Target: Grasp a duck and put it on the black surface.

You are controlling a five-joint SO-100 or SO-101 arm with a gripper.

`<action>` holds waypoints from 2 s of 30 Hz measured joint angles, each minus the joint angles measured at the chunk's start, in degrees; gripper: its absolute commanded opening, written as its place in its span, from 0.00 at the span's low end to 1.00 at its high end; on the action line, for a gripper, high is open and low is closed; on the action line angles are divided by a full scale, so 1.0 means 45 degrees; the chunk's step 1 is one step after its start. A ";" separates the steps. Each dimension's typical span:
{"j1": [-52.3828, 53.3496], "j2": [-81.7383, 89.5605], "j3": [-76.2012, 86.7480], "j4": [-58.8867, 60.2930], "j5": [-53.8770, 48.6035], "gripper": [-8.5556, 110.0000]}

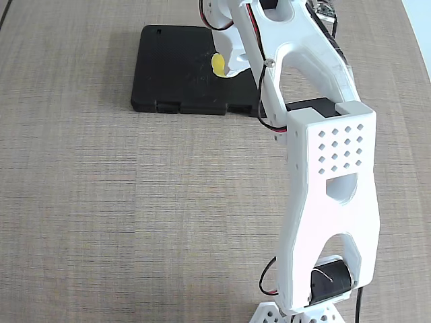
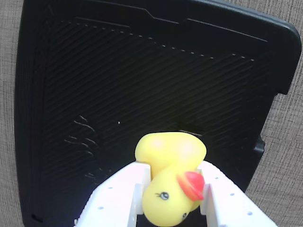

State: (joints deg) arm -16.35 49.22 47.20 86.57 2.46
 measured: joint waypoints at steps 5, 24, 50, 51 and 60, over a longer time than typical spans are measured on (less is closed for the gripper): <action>-0.0449 -0.0059 -0.0020 -0.0254 0.0000 0.12; -0.0938 -0.0898 -0.0117 -0.1562 0.0176 0.28; 0.2559 1.0488 0.5742 -0.1562 0.1523 0.37; 0.2754 1.1523 0.6523 -0.1562 0.1523 0.37; 0.3809 2.0898 1.4277 -0.1562 0.1523 0.12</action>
State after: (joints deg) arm 0.79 143.26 111.45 79.54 9.32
